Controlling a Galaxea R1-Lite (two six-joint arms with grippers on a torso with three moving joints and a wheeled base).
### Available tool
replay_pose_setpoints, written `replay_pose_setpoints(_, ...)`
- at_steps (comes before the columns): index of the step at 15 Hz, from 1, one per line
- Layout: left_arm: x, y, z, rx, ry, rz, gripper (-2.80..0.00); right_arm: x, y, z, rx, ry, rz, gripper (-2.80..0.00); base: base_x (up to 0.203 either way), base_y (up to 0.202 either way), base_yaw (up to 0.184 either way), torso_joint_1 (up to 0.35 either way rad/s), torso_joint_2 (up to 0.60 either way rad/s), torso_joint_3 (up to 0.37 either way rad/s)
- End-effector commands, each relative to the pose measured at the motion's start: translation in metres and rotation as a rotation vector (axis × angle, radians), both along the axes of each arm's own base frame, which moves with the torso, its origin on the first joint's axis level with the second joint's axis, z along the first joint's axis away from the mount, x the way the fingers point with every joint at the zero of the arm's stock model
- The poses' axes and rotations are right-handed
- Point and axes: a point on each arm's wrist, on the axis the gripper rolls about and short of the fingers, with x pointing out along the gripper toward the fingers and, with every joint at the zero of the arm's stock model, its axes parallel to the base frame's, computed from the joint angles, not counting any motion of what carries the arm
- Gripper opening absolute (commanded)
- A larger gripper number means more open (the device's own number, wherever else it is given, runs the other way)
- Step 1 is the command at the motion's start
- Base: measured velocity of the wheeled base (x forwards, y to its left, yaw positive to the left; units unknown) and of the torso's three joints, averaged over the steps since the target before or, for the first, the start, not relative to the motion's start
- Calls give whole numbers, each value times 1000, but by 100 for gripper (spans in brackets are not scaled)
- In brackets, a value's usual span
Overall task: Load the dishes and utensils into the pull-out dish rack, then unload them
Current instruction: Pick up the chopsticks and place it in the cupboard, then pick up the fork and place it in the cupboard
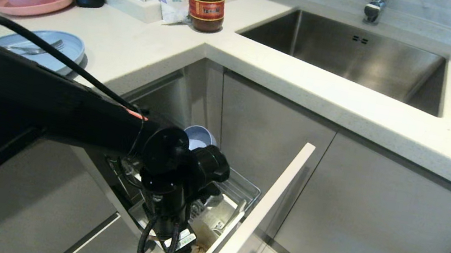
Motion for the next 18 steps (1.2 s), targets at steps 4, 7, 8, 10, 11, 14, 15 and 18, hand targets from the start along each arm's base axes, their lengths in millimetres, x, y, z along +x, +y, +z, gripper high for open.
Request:
replay_pose_setpoints(4, -26, 24, 55, -63, -162, 49, 0, 0, 0, 0, 0, -3, 0, -280, 0, 0, 0, 0, 0, 0)
replay_pose_setpoints(7, -51, 46, 88, -113, -262, 62, -280, 0, 0, 0, 0, -3, 0, -280, 0, 0, 0, 0, 0, 0)
replay_pose_setpoints(8, -60, 55, 100, -138, -303, 66, -280, 0, 0, 0, 0, -3, 0, -280, 0, 0, 0, 0, 0, 0)
replay_pose_setpoints(10, -77, 70, 121, -199, -380, 72, -280, 0, 0, 0, 0, -1, 0, -280, 0, 0, 0, 0, 0, 0)
replay_pose_setpoints(11, -84, 75, 131, -236, -421, 75, -280, 0, 0, 0, 0, -1, 0, -280, 0, 0, 0, 0, 0, 0)
replay_pose_setpoints(14, -102, 92, 159, -364, -561, 93, -280, 0, 0, 0, 0, -3, 0, -280, 0, 0, 0, 0, 0, 0)
replay_pose_setpoints(15, -107, 100, 169, -411, -617, 111, -280, 0, 0, 0, 0, -3, 0, -280, 0, 0, 0, 0, 0, 0)
replay_pose_setpoints(18, -113, 129, 199, -534, -824, 219, -280, 0, 0, 0, 0, -3, 0, -280, 0, 0, 0, 0, 0, 0)
